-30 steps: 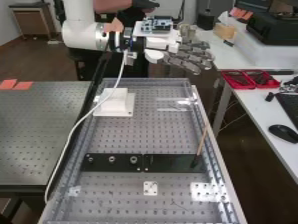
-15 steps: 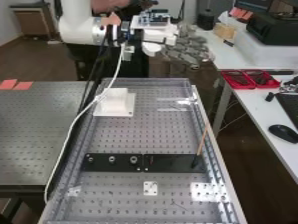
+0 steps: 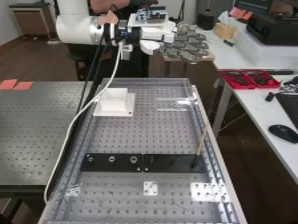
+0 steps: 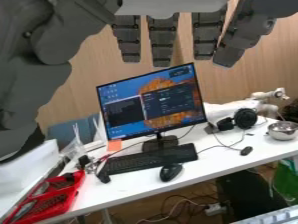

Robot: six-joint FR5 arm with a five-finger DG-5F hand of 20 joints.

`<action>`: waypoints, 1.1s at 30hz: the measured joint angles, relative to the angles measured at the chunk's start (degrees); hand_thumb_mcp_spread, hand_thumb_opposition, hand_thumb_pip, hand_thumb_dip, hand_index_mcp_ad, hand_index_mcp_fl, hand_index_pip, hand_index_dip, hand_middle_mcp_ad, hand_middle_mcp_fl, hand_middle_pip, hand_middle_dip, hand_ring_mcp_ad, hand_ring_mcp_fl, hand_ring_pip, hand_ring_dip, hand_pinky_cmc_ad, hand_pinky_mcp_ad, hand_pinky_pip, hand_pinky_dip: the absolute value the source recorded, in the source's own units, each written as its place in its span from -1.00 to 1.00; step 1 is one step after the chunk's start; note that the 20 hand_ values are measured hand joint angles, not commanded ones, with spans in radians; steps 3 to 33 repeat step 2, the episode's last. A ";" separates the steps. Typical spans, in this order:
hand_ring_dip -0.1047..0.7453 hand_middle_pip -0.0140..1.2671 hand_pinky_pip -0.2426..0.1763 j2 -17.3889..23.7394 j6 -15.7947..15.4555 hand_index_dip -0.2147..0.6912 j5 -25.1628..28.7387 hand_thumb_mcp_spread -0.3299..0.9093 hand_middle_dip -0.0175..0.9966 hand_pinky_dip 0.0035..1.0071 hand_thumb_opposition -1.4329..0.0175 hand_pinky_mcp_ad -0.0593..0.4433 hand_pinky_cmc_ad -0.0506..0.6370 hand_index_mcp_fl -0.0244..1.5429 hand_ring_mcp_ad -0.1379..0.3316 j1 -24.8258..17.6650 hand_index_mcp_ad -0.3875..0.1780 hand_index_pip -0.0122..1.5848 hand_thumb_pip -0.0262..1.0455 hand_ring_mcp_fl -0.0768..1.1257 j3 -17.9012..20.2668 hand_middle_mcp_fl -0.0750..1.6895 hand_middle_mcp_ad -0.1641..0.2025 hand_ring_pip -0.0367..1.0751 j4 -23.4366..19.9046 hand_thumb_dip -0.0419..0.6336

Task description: Grab the drill bit and place it in the clear container

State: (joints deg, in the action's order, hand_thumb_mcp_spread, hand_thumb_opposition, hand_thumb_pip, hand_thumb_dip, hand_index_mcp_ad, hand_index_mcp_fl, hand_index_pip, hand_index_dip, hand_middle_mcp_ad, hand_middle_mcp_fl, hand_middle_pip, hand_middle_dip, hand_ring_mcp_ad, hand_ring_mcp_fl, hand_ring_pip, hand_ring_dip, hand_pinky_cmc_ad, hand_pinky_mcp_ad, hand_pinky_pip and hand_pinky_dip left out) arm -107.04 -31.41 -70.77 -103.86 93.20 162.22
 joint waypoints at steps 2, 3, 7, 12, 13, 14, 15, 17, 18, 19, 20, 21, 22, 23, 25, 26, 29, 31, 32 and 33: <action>-0.78 -0.76 -0.51 0.01 0.02 -0.15 -0.24 0.02 -0.72 -0.40 0.06 -0.06 0.11 -0.92 0.59 -0.03 0.21 -0.86 -0.52 -0.85 0.00 -0.89 0.30 -0.80 -0.01 -0.72; -0.78 -0.76 -0.51 0.01 0.02 -0.15 -0.24 0.02 -0.72 -0.40 0.06 -0.06 0.11 -0.92 0.59 -0.03 0.21 -0.86 -0.52 -0.85 0.00 -0.89 0.30 -0.80 -0.01 -0.72; -0.78 -0.76 -0.51 0.01 0.02 -0.15 -0.24 0.02 -0.72 -0.40 0.06 -0.06 0.11 -0.92 0.59 -0.03 0.21 -0.86 -0.52 -0.85 0.00 -0.89 0.30 -0.80 -0.01 -0.72; -0.78 -0.76 -0.51 0.01 0.02 -0.15 -0.24 0.02 -0.72 -0.40 0.06 -0.06 0.11 -0.92 0.59 -0.03 0.21 -0.86 -0.52 -0.85 0.00 -0.89 0.30 -0.80 -0.01 -0.72; -0.78 -0.76 -0.51 0.01 0.02 -0.15 -0.24 0.02 -0.72 -0.40 0.06 -0.06 0.11 -0.92 0.59 -0.03 0.21 -0.86 -0.52 -0.85 0.00 -0.89 0.30 -0.80 -0.01 -0.72; -0.78 -0.76 -0.51 0.01 0.02 -0.15 -0.24 0.02 -0.72 -0.40 0.06 -0.06 0.11 -0.92 0.59 -0.03 0.21 -0.86 -0.52 -0.85 0.00 -0.89 0.30 -0.80 -0.01 -0.72; -0.78 -0.76 -0.51 0.01 0.02 -0.15 -0.24 0.02 -0.72 -0.40 0.06 -0.06 0.11 -0.92 0.59 -0.03 0.21 -0.86 -0.52 -0.85 0.00 -0.89 0.30 -0.80 -0.01 -0.72; -0.78 -0.76 -0.51 0.01 0.02 -0.15 -0.24 0.02 -0.72 -0.40 0.06 -0.06 0.11 -0.92 0.59 -0.03 0.21 -0.86 -0.52 -0.85 0.00 -0.89 0.30 -0.80 -0.01 -0.72; -0.78 -0.76 -0.51 0.01 0.02 -0.15 -0.24 0.02 -0.72 -0.40 0.06 -0.06 0.11 -0.92 0.59 -0.03 0.21 -0.86 -0.52 -0.85 0.00 -0.89 0.30 -0.80 -0.01 -0.72; -0.78 -0.76 -0.51 0.01 0.02 -0.15 -0.24 0.02 -0.72 -0.40 0.06 -0.06 0.11 -0.92 0.59 -0.03 0.21 -0.86 -0.52 -0.85 0.00 -0.89 0.30 -0.80 -0.01 -0.72; -0.78 -0.76 -0.51 0.01 0.02 -0.15 -0.24 0.02 -0.72 -0.40 0.06 -0.06 0.11 -0.92 0.59 -0.03 0.21 -0.86 -0.52 -0.85 0.00 -0.89 0.30 -0.80 -0.01 -0.72; -0.78 -0.76 -0.51 0.01 0.02 -0.15 -0.24 0.02 -0.72 -0.40 0.06 -0.06 0.11 -0.92 0.59 -0.03 0.21 -0.86 -0.52 -0.85 0.00 -0.89 0.30 -0.80 -0.01 -0.72; -0.78 -0.76 -0.51 0.01 0.02 -0.15 -0.24 0.02 -0.72 -0.40 0.06 -0.06 0.11 -0.92 0.59 -0.03 0.21 -0.86 -0.52 -0.85 0.00 -0.89 0.30 -0.80 -0.01 -0.72; -0.78 -0.76 -0.51 0.01 0.02 -0.15 -0.24 0.02 -0.72 -0.40 0.06 -0.06 0.11 -0.92 0.59 -0.03 0.21 -0.86 -0.52 -0.85 0.00 -0.89 0.30 -0.80 -0.01 -0.72; -0.78 -0.76 -0.51 0.01 0.02 -0.15 -0.24 0.02 -0.72 -0.40 0.06 -0.06 0.11 -0.92 0.59 -0.03 0.21 -0.86 -0.52 -0.85 0.00 -0.89 0.30 -0.80 -0.01 -0.72; -0.78 -0.76 -0.51 0.01 0.02 -0.15 -0.24 0.02 -0.72 -0.40 0.06 -0.06 0.11 -0.92 0.59 -0.03 0.21 -0.86 -0.52 -0.85 0.00 -0.89 0.30 -0.80 -0.01 -0.72; -0.78 -0.76 -0.51 0.01 0.02 -0.15 -0.24 0.02 -0.72 -0.40 0.06 -0.06 0.11 -0.92 0.59 -0.03 0.21 -0.86 -0.52 -0.85 0.00 -0.89 0.30 -0.80 -0.01 -0.72; -0.78 -0.76 -0.51 0.01 0.02 -0.15 -0.24 0.02 -0.72 -0.40 0.06 -0.06 0.11 -0.92 0.59 -0.03 0.21 -0.86 -0.52 -0.85 0.00 -0.89 0.30 -0.80 -0.01 -0.72; -0.78 -0.76 -0.51 0.01 0.02 -0.15 -0.24 0.02 -0.72 -0.40 0.06 -0.06 0.11 -0.92 0.59 -0.03 0.21 -0.86 -0.52 -0.85 0.00 -0.89 0.30 -0.80 -0.01 -0.72; -0.78 -0.76 -0.51 0.01 0.02 -0.15 -0.24 0.02 -0.72 -0.40 0.06 -0.06 0.11 -0.92 0.59 -0.03 0.21 -0.86 -0.52 -0.85 0.00 -0.89 0.30 -0.80 -0.01 -0.72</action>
